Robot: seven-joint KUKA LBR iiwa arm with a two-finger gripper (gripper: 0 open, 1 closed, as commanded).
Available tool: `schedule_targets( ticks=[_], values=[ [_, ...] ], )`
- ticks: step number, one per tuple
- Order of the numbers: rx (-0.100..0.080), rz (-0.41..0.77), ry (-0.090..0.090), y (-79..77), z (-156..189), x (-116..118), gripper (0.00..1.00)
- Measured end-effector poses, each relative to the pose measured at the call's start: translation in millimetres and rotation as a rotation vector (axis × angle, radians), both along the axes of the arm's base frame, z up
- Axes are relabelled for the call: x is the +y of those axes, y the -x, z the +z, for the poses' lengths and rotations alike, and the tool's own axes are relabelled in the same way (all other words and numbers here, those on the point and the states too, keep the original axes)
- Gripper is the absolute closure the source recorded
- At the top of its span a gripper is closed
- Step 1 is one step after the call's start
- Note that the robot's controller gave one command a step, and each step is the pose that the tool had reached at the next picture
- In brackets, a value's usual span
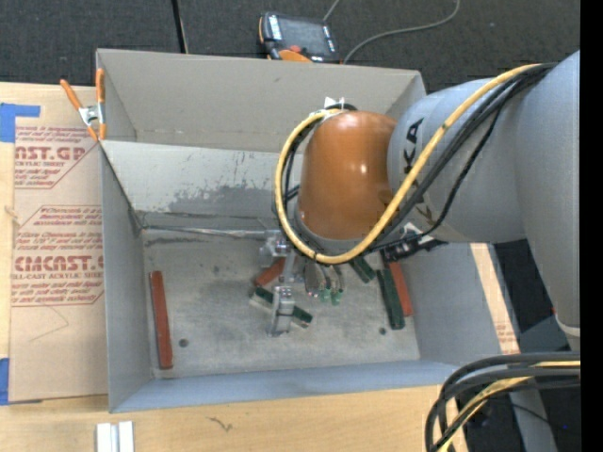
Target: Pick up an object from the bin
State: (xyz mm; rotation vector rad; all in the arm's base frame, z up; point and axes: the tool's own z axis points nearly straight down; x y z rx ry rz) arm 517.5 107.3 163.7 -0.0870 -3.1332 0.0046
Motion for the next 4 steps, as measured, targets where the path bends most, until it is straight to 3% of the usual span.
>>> schedule_targets(
  ticks=[1,2,3,4],
  values=[
    [-0.010,-0.135,-0.003,-23.0,-96.3,-33.1,0.00],
    [-0.017,-0.134,-0.005,-25.6,-90.0,-32.4,1.00],
    [-0.019,-0.179,-0.004,-59.4,56.7,-48.6,1.00],
    [-0.010,-0.179,-0.003,-57.3,52.1,-48.5,0.00]
  ],
)
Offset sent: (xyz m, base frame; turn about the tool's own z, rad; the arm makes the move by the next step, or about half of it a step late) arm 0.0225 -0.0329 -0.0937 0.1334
